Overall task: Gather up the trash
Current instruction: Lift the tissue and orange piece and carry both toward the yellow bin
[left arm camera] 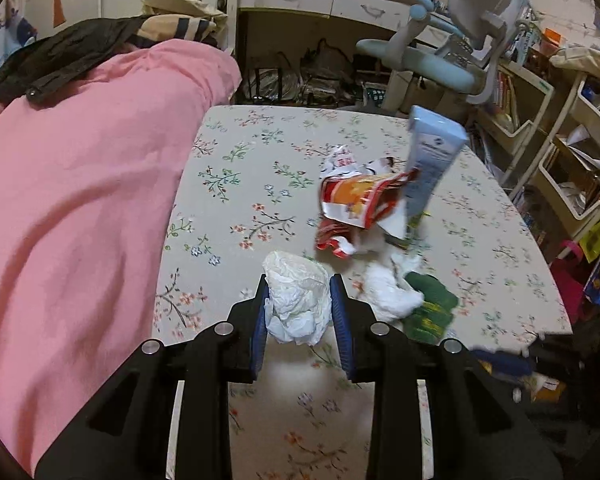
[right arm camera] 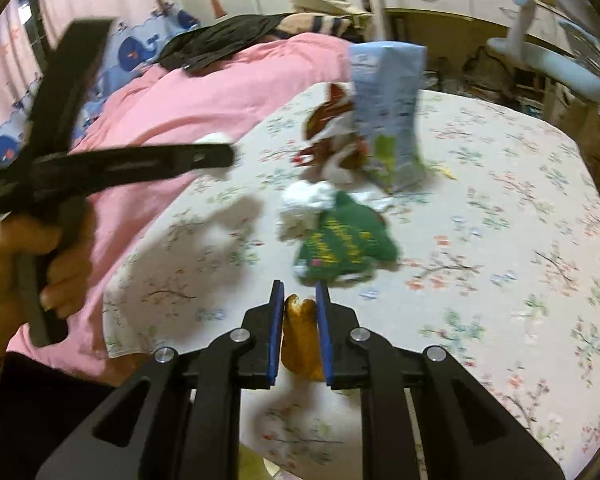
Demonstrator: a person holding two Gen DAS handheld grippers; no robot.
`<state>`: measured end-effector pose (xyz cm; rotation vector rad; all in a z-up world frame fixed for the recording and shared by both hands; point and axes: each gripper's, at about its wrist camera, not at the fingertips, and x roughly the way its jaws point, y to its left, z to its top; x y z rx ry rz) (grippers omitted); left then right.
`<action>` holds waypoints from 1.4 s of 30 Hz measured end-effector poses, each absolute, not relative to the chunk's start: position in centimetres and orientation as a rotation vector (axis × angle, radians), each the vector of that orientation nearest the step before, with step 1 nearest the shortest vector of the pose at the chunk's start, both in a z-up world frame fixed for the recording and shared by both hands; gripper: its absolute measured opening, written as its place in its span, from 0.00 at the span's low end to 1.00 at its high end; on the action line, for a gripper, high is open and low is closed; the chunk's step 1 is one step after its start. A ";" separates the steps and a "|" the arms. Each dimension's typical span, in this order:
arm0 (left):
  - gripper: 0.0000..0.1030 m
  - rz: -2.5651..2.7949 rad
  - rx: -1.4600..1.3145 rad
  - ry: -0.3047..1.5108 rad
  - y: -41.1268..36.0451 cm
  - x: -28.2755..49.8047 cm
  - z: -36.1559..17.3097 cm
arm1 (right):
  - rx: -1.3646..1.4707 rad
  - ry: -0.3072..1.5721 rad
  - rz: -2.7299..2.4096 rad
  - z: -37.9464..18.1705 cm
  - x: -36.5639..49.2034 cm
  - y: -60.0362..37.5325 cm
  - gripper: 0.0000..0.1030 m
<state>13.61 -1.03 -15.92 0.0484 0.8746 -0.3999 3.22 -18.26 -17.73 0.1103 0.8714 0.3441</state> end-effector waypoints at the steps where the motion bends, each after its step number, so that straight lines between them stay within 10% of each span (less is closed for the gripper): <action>1: 0.27 -0.402 0.051 0.868 -1.1 13.0 -15.7 | 0.125 0.869 0.333 -17.7 3.3 -18.8 0.16; 24: 0.27 -0.441 0.058 0.825 -2.4 6.3 -14.3 | 0.181 0.909 0.237 -18.7 2.2 -22.2 0.29; 42: 0.27 -0.473 0.028 0.690 -2.3 3.4 -11.3 | 0.336 0.742 0.283 -14.2 0.1 -25.0 0.18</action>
